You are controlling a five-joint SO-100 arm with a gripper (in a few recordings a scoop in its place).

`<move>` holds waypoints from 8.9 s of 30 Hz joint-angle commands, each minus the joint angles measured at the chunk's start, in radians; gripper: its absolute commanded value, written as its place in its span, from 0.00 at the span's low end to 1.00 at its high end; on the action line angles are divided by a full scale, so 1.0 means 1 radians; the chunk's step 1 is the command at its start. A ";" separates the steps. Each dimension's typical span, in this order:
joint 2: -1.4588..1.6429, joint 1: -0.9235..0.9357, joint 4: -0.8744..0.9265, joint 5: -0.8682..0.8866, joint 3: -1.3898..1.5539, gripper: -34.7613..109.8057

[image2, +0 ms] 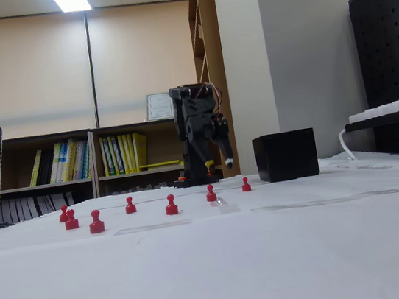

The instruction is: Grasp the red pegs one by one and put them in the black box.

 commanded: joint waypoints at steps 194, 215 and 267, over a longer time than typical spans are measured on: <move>0.627 0.198 -1.379 -0.114 -0.181 0.37; 1.049 0.164 -1.483 -0.124 0.225 0.37; 0.402 -0.325 1.239 -0.534 1.376 0.24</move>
